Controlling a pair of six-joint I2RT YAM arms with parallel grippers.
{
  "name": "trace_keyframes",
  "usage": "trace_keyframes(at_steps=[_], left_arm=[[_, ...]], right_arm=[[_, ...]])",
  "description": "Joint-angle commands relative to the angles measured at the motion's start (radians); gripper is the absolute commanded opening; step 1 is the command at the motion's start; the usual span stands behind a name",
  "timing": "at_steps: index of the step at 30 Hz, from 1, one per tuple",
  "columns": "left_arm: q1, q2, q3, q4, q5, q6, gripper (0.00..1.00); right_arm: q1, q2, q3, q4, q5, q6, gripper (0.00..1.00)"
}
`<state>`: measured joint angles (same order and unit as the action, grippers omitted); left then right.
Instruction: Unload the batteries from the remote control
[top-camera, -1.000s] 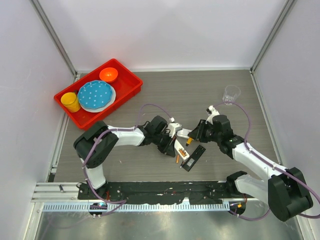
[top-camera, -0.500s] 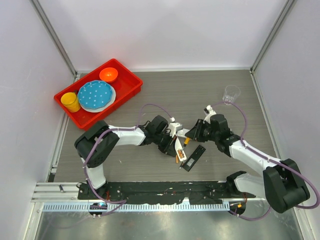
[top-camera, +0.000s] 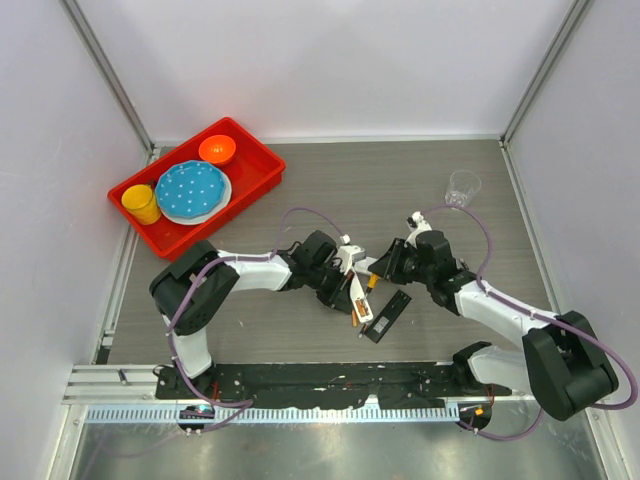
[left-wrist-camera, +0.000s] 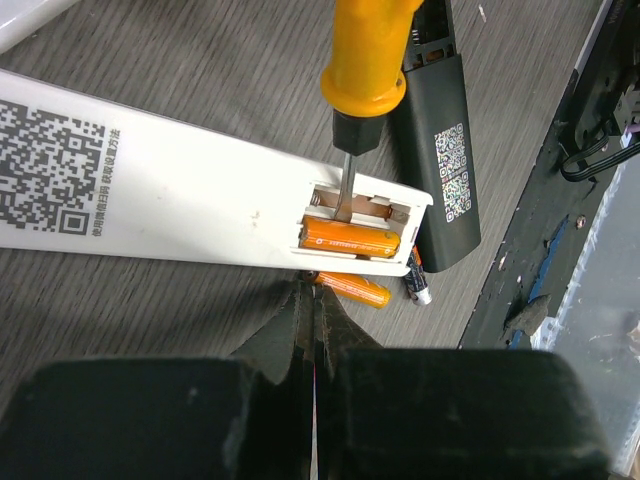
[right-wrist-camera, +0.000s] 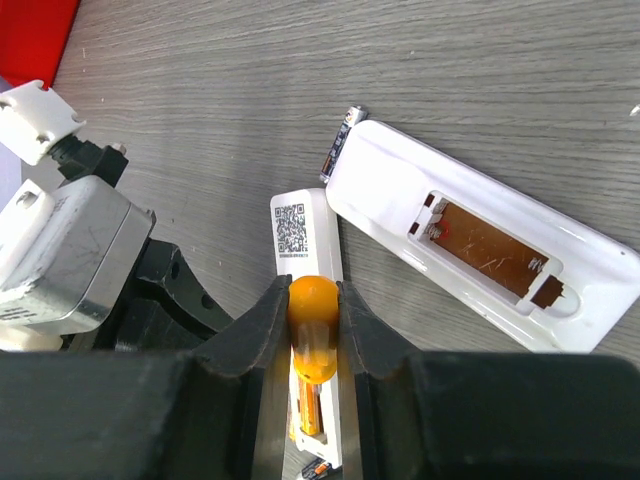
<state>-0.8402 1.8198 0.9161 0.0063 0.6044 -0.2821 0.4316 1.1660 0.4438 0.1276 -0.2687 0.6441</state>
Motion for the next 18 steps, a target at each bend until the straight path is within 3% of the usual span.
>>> trace_keyframes(at_steps=[1, 18], left_arm=[[-0.013, 0.026, 0.027, 0.006, -0.015, 0.004, 0.00], [-0.016, 0.042, 0.033, 0.003, -0.035, 0.000, 0.00]], right_arm=[[0.019, 0.030, -0.024, 0.053, -0.027, 0.064, 0.01], [0.016, 0.100, -0.057, 0.196, -0.086, 0.160, 0.01]])
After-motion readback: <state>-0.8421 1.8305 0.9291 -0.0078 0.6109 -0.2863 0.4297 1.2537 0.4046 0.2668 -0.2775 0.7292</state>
